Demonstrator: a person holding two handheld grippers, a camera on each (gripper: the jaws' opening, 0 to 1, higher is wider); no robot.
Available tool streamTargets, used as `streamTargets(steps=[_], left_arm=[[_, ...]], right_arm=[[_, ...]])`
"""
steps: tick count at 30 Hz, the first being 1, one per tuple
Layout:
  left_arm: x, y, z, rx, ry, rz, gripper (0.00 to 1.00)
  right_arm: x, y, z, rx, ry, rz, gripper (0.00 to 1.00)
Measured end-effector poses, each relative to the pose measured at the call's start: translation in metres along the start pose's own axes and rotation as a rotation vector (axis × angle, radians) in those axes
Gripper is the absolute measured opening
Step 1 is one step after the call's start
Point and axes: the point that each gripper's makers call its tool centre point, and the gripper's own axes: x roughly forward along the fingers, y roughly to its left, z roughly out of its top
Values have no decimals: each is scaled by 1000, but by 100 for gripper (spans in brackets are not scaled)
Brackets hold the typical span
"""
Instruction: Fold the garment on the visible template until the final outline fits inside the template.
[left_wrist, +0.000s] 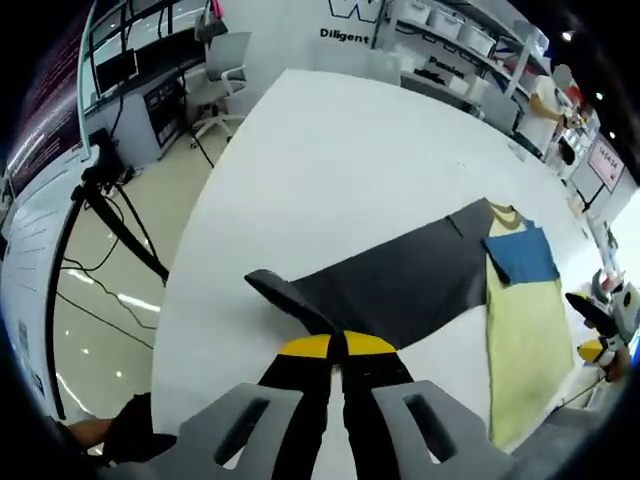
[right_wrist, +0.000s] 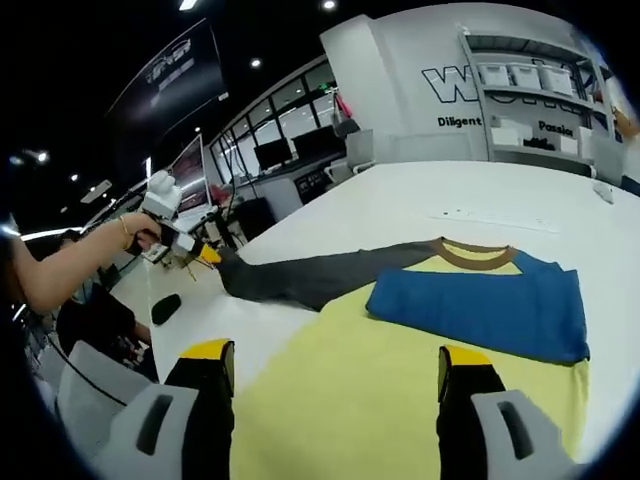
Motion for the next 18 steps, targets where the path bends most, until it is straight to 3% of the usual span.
streamTargets(steps=[9,18], left_arm=[[-3,-25,12,19,-14,-50,6],[-6,-63,28,26,-52,-129,6]], right_arm=[[23,30,7,-60,9,65,76],[50,67,25,-149,-21,104,61]])
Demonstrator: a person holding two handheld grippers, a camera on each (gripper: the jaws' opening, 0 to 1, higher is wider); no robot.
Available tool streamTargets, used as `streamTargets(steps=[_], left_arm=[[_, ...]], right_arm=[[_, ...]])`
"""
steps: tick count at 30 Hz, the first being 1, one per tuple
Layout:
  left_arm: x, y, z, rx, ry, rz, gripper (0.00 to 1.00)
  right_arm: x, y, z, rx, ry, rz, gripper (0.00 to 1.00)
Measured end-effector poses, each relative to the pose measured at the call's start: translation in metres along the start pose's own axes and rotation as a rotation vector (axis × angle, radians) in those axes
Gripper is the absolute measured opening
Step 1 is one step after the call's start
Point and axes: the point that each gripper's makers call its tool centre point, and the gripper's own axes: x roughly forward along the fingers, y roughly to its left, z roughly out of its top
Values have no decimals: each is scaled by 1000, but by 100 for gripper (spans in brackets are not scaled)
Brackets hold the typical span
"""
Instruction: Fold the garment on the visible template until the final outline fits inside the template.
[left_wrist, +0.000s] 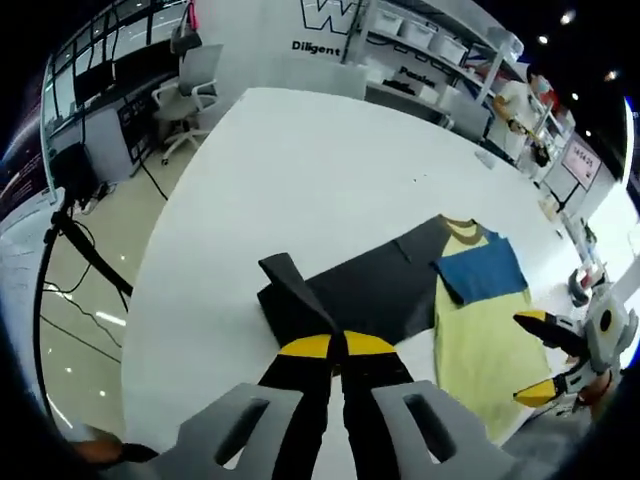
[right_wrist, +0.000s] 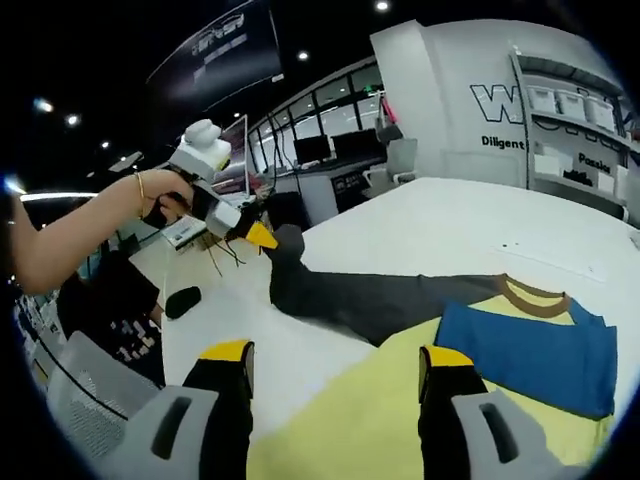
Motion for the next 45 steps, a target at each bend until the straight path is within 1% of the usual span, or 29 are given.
streamTargets(steps=[3,4,5,7,9,13,16,18,21,23,27,28,29,31,35,39,40,43,45], left_arm=[[1,-12,4,9,-8,-20,6],[2,-14,5,8,-8,-22,6],[2,-20,7,12,-11,-36,6],[2,-26,9,9,-14,-48,6],[3,-35,10,2,-16,-63,6],[5,-51,11,8,-11,-92,6],[4,-60,12,7,-11,-110,6],[4,-66,14,7,-12,-120,6],[4,-74,17,-1,-17,-138,6],[5,-78,17,-13,-15,-142,6],[7,-90,19,-22,-17,-169,6],[7,-93,19,-25,-19,-176,6],[8,-95,20,-29,-24,-182,6],[9,-98,21,-31,-23,-186,6],[11,-102,21,-26,-20,-197,6],[10,-104,21,-26,-18,-203,6],[9,-106,22,-33,-22,-212,6],[8,-108,23,-31,-27,-215,6],[8,-109,23,-33,-25,-220,6]], right_arm=[[11,10,8,-26,-3,17,58],[16,13,11,-31,-5,21,57],[19,16,13,-40,-4,25,56],[23,20,16,-56,0,30,53],[29,22,19,-74,-4,25,49],[41,23,23,-80,5,2,40],[50,23,33,-91,-13,-22,35],[56,23,39,-94,-21,-25,32],[65,24,42,-103,-12,-23,31],[70,21,44,-134,-9,-42,31],[75,16,48,-180,-16,-65,27],[76,15,47,-194,-7,-64,25],[78,12,46,-201,3,-78,24],[78,8,47,-208,5,-91,21],[77,2,52,-236,-9,-116,11],[77,-3,52,-268,1,-134,2],[77,-8,52,-271,3,-145,0],[77,-9,53,-268,-3,-151,0],[76,-9,54,-285,-3,-158,0]])
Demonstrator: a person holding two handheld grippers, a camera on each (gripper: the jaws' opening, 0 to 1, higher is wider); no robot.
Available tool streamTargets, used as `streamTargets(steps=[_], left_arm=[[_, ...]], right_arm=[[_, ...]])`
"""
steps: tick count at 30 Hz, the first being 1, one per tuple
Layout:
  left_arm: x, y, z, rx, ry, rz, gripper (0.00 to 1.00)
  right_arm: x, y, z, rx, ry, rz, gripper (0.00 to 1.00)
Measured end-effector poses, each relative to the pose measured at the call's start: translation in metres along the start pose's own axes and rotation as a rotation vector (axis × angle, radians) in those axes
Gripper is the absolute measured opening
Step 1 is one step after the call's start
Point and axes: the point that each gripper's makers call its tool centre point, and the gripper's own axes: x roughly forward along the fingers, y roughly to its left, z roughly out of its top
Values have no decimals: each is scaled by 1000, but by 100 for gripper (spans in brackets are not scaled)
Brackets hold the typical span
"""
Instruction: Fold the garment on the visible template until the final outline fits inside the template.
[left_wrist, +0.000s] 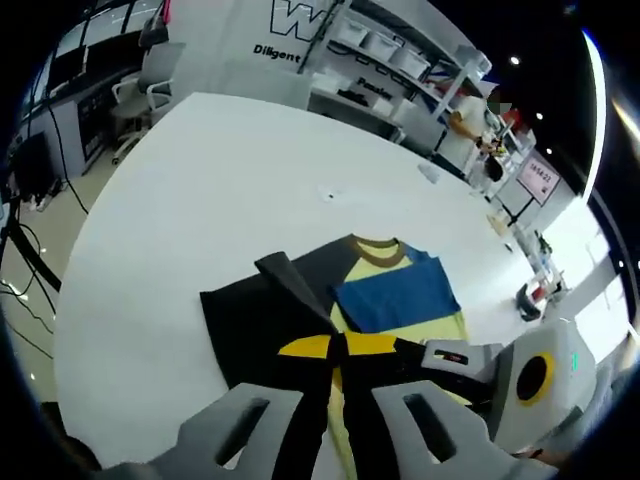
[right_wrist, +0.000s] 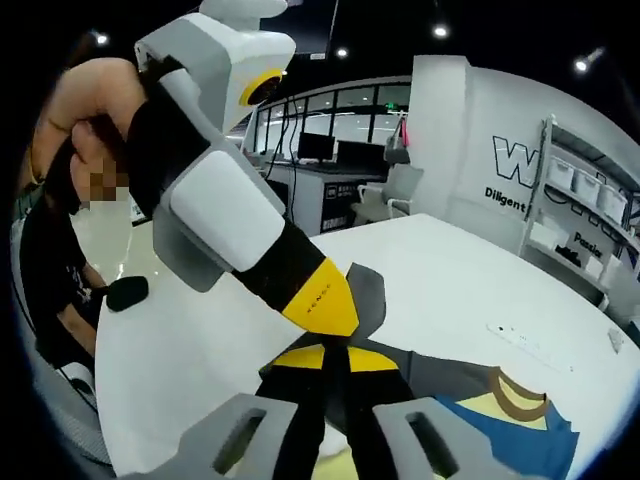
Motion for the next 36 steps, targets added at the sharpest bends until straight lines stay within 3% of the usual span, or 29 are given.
streamTargets(steps=[2,3,4,5,7,11,16,18,21,23,31,35,36], left_arm=[[0,-1,0,3,1,-3,6],[-1,-4,2,69,-3,-16,7],[-1,-4,2,82,-7,-15,7],[-1,-4,2,61,-10,-7,7],[-1,-7,17,49,-107,-21,7],[-8,-10,25,55,-166,-26,7],[-15,-12,22,97,-203,-7,31],[-15,-11,17,122,-205,-2,35],[-17,-16,16,206,-263,-16,42],[-18,-16,14,191,-276,-29,46],[-16,-2,-6,222,-237,17,67],[-13,-1,-18,245,-193,17,68],[-10,0,-20,256,-183,12,68]], right_arm=[[0,1,0,-10,-3,0,0],[0,1,1,-13,-3,3,0],[0,1,1,-13,-4,3,0],[0,1,1,-20,-5,4,0],[-1,-3,3,-27,-7,-13,0],[-1,-9,1,-20,8,-19,0],[-5,-22,3,27,2,-27,0],[-6,-28,4,34,-2,-31,0],[-8,-38,6,50,-6,-39,0],[-10,-43,6,44,-1,-52,0],[-17,-65,12,56,-9,-86,0],[-23,-79,13,79,-10,-110,0],[-26,-85,13,123,-7,-127,0]])
